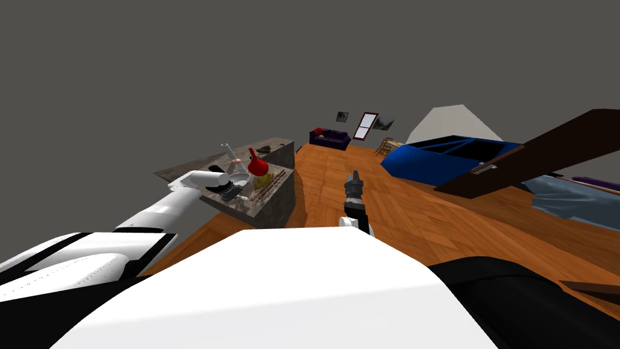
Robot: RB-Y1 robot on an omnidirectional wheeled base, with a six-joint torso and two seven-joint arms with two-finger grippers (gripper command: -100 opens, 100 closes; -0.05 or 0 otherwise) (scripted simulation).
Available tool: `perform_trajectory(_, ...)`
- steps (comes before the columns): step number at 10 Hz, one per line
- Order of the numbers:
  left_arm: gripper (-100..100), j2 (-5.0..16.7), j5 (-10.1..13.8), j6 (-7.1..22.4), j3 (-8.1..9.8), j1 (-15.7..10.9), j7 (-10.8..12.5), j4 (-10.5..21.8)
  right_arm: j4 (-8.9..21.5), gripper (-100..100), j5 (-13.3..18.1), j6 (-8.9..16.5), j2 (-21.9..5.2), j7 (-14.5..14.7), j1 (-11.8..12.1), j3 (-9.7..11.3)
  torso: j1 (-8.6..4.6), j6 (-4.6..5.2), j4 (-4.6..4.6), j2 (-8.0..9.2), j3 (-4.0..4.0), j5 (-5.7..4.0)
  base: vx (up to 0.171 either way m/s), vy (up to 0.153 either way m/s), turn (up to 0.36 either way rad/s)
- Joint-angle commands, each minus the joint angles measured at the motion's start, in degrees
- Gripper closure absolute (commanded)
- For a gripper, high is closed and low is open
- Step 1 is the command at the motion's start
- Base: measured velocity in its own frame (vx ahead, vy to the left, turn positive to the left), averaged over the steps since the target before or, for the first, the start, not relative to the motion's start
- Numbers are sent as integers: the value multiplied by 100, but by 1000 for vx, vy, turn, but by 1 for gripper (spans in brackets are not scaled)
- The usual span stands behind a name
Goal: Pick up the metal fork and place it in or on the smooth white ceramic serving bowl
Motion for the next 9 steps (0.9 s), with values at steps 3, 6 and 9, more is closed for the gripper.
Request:
perform_trajectory(3, 100, 158, -65, -192, 112, -308, -45, 211, 0, 0, 0, 0, 0, 0, 0, 0, -35, 5, 15, 19, 17, -17, -71, -139, 36)
perform_trajectory(6, 100, 268, -156, -377, 192, -505, -42, 378, 0, 0, 0, 0, 1, 0, 0, 1, -77, 12, 36, 36, 36, -40, -87, -194, 45)
perform_trajectory(9, 100, 368, -257, -576, 247, -688, -38, 550, 0, 0, 0, 0, 1, 0, -1, 1, -83, 11, 47, 59, 53, -43, -104, -174, 46)
